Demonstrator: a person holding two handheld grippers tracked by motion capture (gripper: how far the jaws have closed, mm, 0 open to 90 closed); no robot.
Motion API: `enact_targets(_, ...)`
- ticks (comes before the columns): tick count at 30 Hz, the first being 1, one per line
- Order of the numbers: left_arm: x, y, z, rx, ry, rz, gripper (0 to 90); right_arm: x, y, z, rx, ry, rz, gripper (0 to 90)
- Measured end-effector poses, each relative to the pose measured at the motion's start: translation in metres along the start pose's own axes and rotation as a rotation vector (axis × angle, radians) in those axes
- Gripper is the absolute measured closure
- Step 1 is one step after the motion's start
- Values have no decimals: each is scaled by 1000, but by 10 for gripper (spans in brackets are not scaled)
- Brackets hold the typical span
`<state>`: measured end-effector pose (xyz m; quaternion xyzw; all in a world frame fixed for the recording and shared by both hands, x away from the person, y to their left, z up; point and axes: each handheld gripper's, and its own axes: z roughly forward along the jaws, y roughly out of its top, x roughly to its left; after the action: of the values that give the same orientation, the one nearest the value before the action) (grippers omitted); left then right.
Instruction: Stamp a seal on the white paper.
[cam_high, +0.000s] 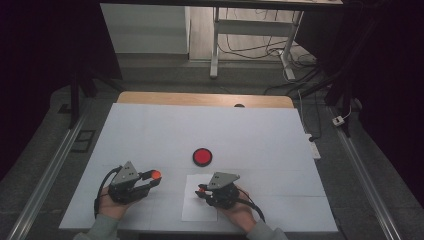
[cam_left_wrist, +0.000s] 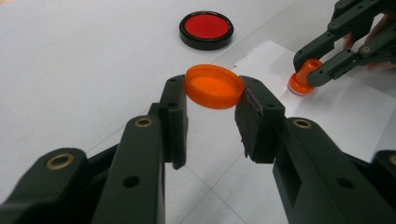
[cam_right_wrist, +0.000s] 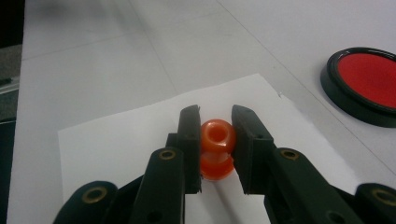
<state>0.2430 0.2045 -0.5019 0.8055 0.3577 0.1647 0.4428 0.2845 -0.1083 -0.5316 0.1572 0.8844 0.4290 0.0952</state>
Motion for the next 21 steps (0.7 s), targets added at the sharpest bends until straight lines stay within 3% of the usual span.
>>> enact_targets(21, 1, -1, -1, -1, 2, -4, 645, 2, -1, 0, -8, -10, 4, 731)
